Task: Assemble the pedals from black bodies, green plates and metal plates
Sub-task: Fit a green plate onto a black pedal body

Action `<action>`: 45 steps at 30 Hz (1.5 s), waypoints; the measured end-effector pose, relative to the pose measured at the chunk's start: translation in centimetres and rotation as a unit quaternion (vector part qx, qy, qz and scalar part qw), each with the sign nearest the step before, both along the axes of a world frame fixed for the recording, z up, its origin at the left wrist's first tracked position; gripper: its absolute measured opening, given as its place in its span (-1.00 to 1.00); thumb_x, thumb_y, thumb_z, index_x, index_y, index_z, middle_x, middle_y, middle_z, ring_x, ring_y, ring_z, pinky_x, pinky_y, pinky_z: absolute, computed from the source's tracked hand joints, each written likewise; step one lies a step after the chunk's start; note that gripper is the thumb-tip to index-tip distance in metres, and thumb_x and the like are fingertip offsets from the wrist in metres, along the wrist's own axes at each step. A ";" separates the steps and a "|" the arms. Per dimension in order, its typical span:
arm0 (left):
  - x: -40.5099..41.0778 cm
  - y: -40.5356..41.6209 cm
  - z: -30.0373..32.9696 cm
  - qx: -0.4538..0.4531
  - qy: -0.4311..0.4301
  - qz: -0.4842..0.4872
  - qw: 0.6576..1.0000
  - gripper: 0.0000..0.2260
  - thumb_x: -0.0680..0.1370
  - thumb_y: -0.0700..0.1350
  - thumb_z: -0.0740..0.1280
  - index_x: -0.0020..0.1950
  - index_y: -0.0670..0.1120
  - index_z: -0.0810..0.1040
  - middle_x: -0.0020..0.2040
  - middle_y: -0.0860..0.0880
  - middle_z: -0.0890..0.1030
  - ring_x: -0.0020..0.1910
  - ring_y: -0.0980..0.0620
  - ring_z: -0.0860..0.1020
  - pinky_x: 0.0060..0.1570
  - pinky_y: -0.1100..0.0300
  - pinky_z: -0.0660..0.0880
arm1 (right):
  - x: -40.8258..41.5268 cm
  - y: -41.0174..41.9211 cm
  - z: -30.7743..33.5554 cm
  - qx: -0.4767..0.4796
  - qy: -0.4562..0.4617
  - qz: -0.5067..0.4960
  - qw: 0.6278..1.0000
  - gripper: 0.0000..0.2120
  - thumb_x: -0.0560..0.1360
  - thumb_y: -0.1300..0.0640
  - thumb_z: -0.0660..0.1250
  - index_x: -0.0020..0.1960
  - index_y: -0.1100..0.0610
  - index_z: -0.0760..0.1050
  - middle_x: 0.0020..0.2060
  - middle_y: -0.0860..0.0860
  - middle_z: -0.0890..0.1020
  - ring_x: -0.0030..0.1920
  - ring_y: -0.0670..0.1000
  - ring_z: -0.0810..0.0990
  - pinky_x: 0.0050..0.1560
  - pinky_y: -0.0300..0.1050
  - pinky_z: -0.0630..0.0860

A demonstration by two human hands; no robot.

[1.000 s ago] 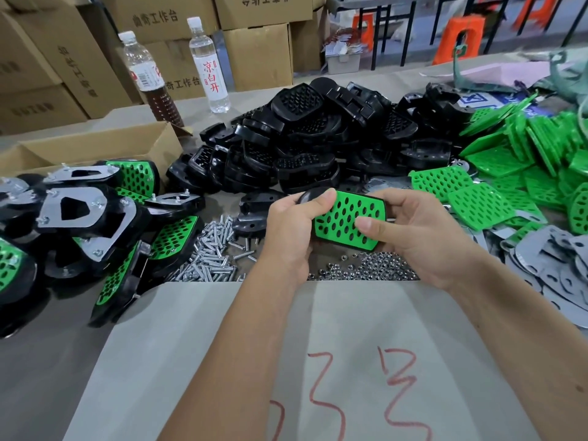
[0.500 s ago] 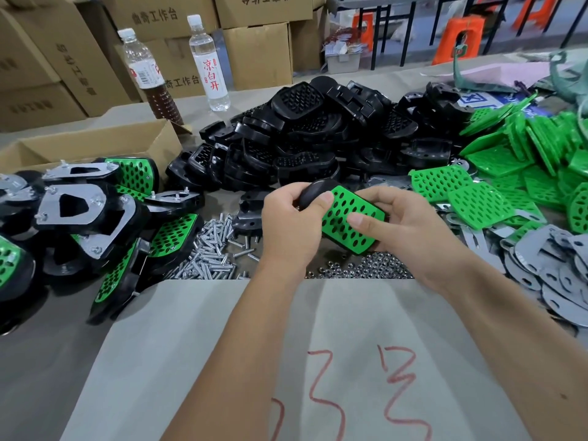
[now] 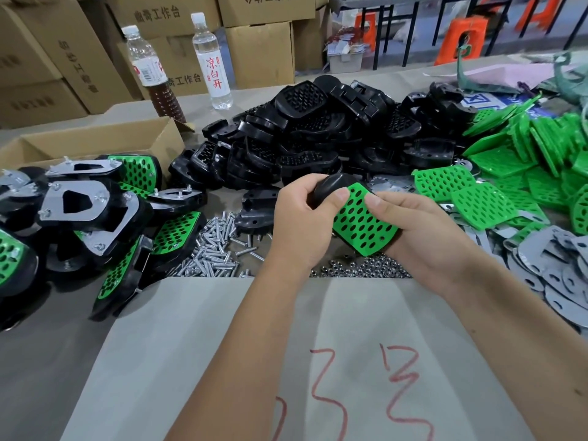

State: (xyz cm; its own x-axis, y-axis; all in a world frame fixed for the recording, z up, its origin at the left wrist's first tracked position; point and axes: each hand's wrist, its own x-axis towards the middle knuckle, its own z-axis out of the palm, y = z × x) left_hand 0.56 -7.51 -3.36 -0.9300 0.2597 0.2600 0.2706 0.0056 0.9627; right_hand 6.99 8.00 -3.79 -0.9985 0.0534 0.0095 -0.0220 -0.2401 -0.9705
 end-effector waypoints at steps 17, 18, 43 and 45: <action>0.0 -1.2 0.6 0.071 -0.028 -0.102 0.992 -0.86 0.60 -0.20 0.42 0.15 -0.14 0.66 -0.05 -0.03 0.68 0.00 -0.06 0.62 0.17 -0.32 0.58 | 0.3 -0.2 0.8 -0.119 0.003 0.008 0.993 -0.59 0.60 -0.02 0.27 0.11 0.30 0.70 0.14 0.28 0.70 0.10 0.17 0.73 -0.01 -0.04 0.68; 0.0 -1.3 0.7 0.064 -0.018 -0.110 0.992 -0.86 0.58 -0.19 0.43 0.14 -0.14 0.65 -0.06 -0.02 0.67 -0.01 -0.03 0.61 0.12 -0.24 0.60 | 0.4 -0.1 0.7 -0.105 0.002 -0.009 0.994 -0.59 0.59 -0.02 0.27 0.08 0.28 0.72 0.11 0.28 0.72 0.06 0.16 0.74 -0.03 -0.03 0.69; 0.2 -0.2 0.3 0.018 0.112 -0.057 0.992 -0.84 0.56 -0.29 0.46 0.11 -0.14 0.65 -0.04 0.02 0.68 -0.05 0.10 0.62 -0.03 0.21 0.55 | 0.7 0.3 1.1 0.048 0.089 -0.061 0.993 -0.81 0.39 0.09 0.51 -0.12 0.19 0.61 -0.24 0.16 0.64 -0.23 0.12 0.62 -0.27 -0.07 0.56; 0.4 -0.1 0.2 0.058 0.063 -0.072 0.994 -0.84 0.55 -0.25 0.47 0.12 -0.13 0.66 -0.05 -0.01 0.69 -0.05 0.07 0.62 -0.02 0.13 0.57 | 0.7 0.4 1.0 0.023 0.095 -0.047 0.994 -0.76 0.40 0.10 0.54 -0.07 0.24 0.59 -0.22 0.16 0.64 -0.22 0.12 0.62 -0.28 -0.08 0.55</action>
State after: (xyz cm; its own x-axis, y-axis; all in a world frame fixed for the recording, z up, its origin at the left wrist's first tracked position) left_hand 0.92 -7.65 -3.11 -0.8437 0.3486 0.4083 0.3795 -0.1508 0.9128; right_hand 7.70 8.43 -2.77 -0.9694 0.1410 0.2011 -0.2252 -0.1837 -0.9568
